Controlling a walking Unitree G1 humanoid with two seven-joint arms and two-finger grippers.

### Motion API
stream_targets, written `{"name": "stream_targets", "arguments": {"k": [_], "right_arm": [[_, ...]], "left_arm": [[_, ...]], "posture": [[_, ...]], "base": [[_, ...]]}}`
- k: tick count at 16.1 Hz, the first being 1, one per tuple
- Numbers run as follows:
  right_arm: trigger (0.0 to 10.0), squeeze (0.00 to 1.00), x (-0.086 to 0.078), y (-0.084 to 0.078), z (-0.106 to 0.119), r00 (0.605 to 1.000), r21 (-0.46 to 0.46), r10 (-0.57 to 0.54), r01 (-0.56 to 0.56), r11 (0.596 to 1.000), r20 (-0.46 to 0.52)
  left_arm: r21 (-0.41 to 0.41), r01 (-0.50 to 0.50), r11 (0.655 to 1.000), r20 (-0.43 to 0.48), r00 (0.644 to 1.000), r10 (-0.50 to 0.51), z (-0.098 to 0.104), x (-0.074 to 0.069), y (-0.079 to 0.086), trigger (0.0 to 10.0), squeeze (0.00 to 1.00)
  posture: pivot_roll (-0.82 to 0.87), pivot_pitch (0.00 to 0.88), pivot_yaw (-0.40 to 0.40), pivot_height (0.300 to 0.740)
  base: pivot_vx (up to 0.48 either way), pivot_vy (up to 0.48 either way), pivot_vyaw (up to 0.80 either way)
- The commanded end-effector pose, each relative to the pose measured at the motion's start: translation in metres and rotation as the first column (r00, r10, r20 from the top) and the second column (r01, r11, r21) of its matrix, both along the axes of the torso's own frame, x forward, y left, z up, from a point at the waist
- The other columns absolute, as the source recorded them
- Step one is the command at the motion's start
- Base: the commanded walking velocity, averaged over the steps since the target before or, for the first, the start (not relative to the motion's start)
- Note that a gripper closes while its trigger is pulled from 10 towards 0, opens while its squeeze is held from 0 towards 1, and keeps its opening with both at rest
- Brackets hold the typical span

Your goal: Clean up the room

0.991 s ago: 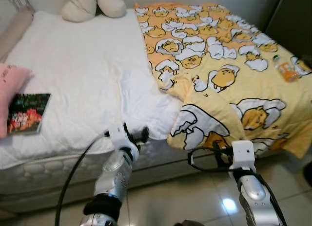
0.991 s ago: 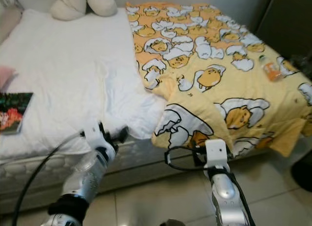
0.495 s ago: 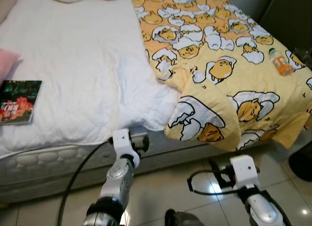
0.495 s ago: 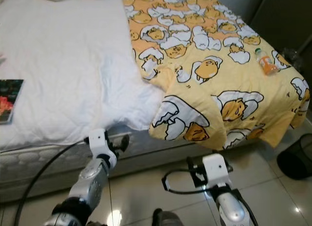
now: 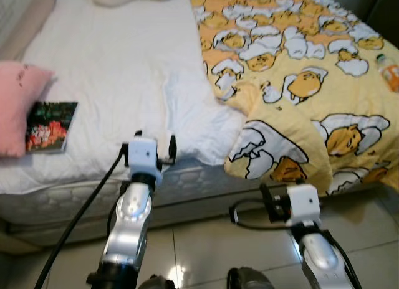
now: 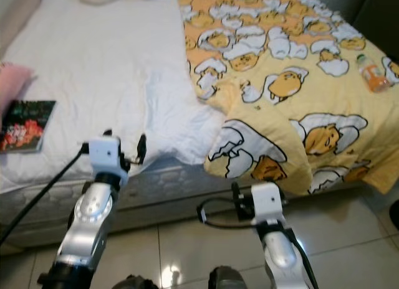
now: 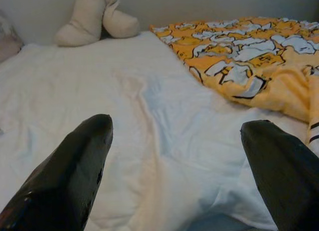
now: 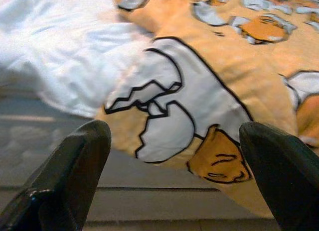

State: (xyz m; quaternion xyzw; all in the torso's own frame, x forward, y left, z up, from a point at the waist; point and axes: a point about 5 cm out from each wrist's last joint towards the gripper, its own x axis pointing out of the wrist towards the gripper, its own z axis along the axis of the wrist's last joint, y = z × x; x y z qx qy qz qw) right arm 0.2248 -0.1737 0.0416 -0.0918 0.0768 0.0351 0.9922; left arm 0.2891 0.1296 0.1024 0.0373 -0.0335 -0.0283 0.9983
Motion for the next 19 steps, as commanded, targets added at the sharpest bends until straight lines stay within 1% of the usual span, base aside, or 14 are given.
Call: {"name": "stream_targets", "arguments": {"k": [1, 2, 3, 4, 5, 6, 9, 11, 12, 15, 16, 17, 18, 19], "right_arm": [[10.0, 0.00, 0.005, 0.001, -0.002, 0.999, -0.005, -0.028, 0.028, 1.000, -0.016], [10.0, 0.00, 0.008, 0.002, -0.003, 0.999, -0.003, -0.035, 0.035, 0.999, -0.013], [10.0, 0.00, 0.010, 0.003, -0.004, 0.999, -0.004, -0.035, 0.035, 0.999, -0.016], [10.0, 0.00, 0.011, 0.003, -0.004, 0.999, -0.007, -0.036, 0.036, 0.999, -0.017], [10.0, 0.00, 0.011, 0.001, -0.005, 0.999, -0.011, -0.044, 0.043, 0.999, -0.020], [10.0, 0.00, 0.011, -0.003, -0.008, 0.997, -0.012, -0.064, 0.064, 0.998, -0.032], [10.0, 0.00, 0.012, -0.006, -0.010, 0.996, -0.014, -0.075, 0.074, 0.997, -0.038], [10.0, 0.02, 0.013, -0.006, -0.011, 0.996, -0.018, -0.077, 0.076, 0.997, -0.039], [10.0, 0.02, 0.014, -0.007, -0.011, 0.996, -0.020, -0.078, 0.077, 0.997, -0.039], [10.0, 0.05, 0.014, -0.010, -0.013, 0.995, -0.025, -0.087, 0.086, 0.996, -0.041], [10.0, 0.05, 0.015, -0.009, -0.012, 0.997, -0.026, -0.074, 0.074, 0.997, -0.027], [10.0, 0.03, 0.015, -0.008, -0.009, 0.998, -0.029, -0.061, 0.061, 0.998, 0.002], [10.0, 0.03, 0.016, -0.008, -0.007, 0.998, -0.026, -0.064, 0.065, 0.998, 0.014], [10.0, 0.03, 0.016, -0.008, -0.007, 0.998, -0.026, -0.063, 0.063, 0.998, 0.015]], "left_arm": [[-0.023, -0.005, 1.000, -0.026, 1.000, 0.005, 0.002, 0.002, -0.002, 10.0, 0.00], [-0.069, -0.022, 0.997, -0.064, 0.998, 0.017, -0.002, 0.002, -0.002, 10.0, 0.00], [-0.091, -0.029, 0.995, -0.107, 0.994, 0.019, -0.009, 0.002, -0.003, 10.0, 0.00], [-0.067, -0.010, 0.998, -0.121, 0.993, 0.001, -0.013, 0.002, -0.007, 10.0, 0.00], [-0.035, 0.034, 0.999, -0.121, 0.992, -0.038, -0.015, 0.001, -0.014, 10.0, 0.00], [-0.038, 0.076, 0.996, -0.124, 0.989, -0.080, -0.017, -0.001, -0.021, 10.0, 0.00], [-0.042, 0.068, 0.997, -0.145, 0.987, -0.073, -0.019, 0.002, -0.019, 10.0, 0.00], [-0.029, 0.094, 0.995, -0.140, 0.985, -0.097, -0.023, 0.002, -0.021, 10.0, 0.00], [-0.048, 0.087, 0.995, -0.156, 0.983, -0.094, -0.026, 0.001, -0.022, 10.0, 0.00], [-0.063, 0.096, 0.993, -0.155, 0.982, -0.105, -0.027, 0.001, -0.025, 10.0, 0.00], [-0.058, 0.099, 0.993, -0.154, 0.982, -0.106, -0.027, 0.002, -0.025, 10.0, 0.00], [-0.067, 0.111, 0.992, -0.152, 0.981, -0.120, -0.028, 0.003, -0.026, 10.0, 0.00], [-0.088, 0.103, 0.991, -0.163, 0.980, -0.116, -0.031, 0.004, -0.022, 10.0, 0.00], [-0.084, 0.101, 0.991, -0.160, 0.981, -0.114, -0.031, 0.004, -0.022, 10.0, 0.00]], "posture": [[-0.12, 0.045, 0.070, 0.700], [-0.11, 0.045, 0.071, 0.700], [-0.12, 0.045, 0.069, 0.700], [-0.12, 0.045, 0.069, 0.700], [-0.12, 0.047, 0.067, 0.696], [-0.12, 0.045, 0.065, 0.684], [-0.12, 0.041, 0.062, 0.663], [-0.12, 0.038, 0.059, 0.646], [-0.13, 0.037, 0.057, 0.633], [-0.13, 0.034, 0.054, 0.608], [-0.13, 0.033, 0.054, 0.599], [-0.13, 0.033, 0.054, 0.595], [-0.13, 0.031, 0.054, 0.595], [-0.13, 0.031, 0.054, 0.595]], "base": [[0.000, 0.000, 0.58], [0.000, 0.000, 0.53], [0.000, 0.000, 0.50], [0.000, 0.000, 0.49], [0.000, 0.000, 0.48], [0.000, 0.000, 0.46], [0.000, 0.000, 0.44], [0.000, 0.000, 0.43], [0.000, 0.000, 0.43], [0.000, 0.000, 0.42], [0.000, 0.000, 0.41], [0.000, 0.000, 0.61], [0.270, 0.000, 0.00], [0.398, -0.266, 0.00]]}}
